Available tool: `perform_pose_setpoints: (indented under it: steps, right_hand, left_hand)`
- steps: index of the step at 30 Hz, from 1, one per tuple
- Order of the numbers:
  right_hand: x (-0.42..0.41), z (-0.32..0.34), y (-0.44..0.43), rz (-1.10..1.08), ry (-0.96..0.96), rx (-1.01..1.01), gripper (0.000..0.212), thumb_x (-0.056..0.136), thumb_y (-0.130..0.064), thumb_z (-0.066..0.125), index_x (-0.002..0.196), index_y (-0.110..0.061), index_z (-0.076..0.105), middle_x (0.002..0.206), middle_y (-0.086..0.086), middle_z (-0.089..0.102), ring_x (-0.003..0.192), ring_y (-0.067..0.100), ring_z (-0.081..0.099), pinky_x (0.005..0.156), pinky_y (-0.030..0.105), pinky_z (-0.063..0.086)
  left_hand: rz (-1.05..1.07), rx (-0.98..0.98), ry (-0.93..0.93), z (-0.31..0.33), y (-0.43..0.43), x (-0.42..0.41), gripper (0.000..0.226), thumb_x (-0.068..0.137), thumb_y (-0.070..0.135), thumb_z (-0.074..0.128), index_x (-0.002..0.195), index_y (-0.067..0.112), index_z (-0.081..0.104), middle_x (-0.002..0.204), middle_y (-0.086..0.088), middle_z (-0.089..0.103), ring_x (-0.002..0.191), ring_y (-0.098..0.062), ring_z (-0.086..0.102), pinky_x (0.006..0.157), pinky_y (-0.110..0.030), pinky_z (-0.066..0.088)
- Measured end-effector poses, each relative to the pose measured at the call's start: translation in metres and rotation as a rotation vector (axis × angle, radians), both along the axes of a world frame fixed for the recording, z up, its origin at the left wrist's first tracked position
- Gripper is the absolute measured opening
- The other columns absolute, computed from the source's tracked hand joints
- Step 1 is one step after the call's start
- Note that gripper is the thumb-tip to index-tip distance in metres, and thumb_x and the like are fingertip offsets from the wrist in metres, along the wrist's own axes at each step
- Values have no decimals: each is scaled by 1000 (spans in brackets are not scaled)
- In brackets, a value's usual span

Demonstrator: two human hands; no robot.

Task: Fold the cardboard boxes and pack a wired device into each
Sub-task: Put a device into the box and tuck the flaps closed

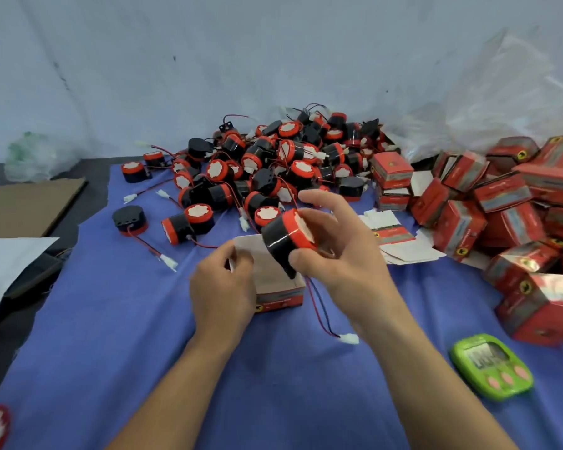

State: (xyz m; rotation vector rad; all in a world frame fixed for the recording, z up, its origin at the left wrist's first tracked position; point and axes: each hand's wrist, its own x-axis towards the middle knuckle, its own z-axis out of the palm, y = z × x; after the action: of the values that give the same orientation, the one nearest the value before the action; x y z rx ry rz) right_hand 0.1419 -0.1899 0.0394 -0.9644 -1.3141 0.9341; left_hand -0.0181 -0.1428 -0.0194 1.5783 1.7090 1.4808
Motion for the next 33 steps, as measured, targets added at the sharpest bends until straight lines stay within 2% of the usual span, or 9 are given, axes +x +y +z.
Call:
perform_pose_setpoints:
  steps: [5,7,12,14,19,21,24,28,33]
  right_hand:
    - [14,-6,10,-4,821,-231,26,99,-7,56,125,-7,61,89,7,74,80,26,69,73,39,61]
    - [23,-8,12,-202,789,-278,20,105,-12,54,122,-4,62,74,7,69,67,24,68,60,37,62]
    - [35,-15,17,-286,842,-381,26,100,-25,66,112,-2,69,93,16,74,60,24,67,48,25,53]
    - [38,-21,21,-308,675,-444,28,101,-27,64,117,-4,67,74,6,73,51,21,64,44,24,49]
    - [32,-31,21,-140,637,-513,11,99,-16,61,101,-12,71,66,1,68,55,16,67,81,39,53]
    - [34,-31,20,-65,696,-521,15,95,-7,59,89,-12,73,77,5,70,60,16,67,81,35,50]
    - [37,-33,20,-4,805,-493,27,94,-1,57,80,-8,79,87,11,73,69,24,68,76,33,56]
    - [37,-34,18,49,776,-440,16,96,-8,58,102,-7,72,94,12,77,79,26,73,79,36,61]
    - [36,-39,17,137,795,-414,24,82,-8,68,104,-4,75,98,15,78,84,25,77,75,34,62]
  left_hand:
    - [8,-41,-3,-4,1,-1,22,96,23,56,77,25,65,75,6,63,78,-15,56,59,-31,44]
    - [7,-47,-6,-3,1,0,20,96,23,56,78,22,65,72,2,61,78,-18,55,62,-43,47]
    - [-5,-55,-17,1,1,1,21,96,24,53,80,23,66,81,14,64,83,-9,57,63,-43,50]
    - [-13,-34,-10,-1,1,1,21,95,27,52,79,23,65,81,14,64,82,-9,56,63,-45,50]
    - [-34,-56,-22,0,-3,1,18,95,25,56,90,33,71,81,22,67,86,-5,61,58,-22,48]
    - [-50,46,-49,8,-11,2,43,89,21,63,129,37,66,114,29,69,107,11,60,81,-5,45]
    - [-69,487,212,19,-25,3,69,77,19,64,145,17,53,149,-1,55,138,-20,51,116,-34,37]
    - [-81,717,657,16,-48,31,18,91,18,68,105,22,78,108,5,74,97,-23,66,88,-36,40]
    - [-105,390,553,5,-50,46,17,90,26,76,106,20,78,68,4,69,63,-24,56,70,-33,38]
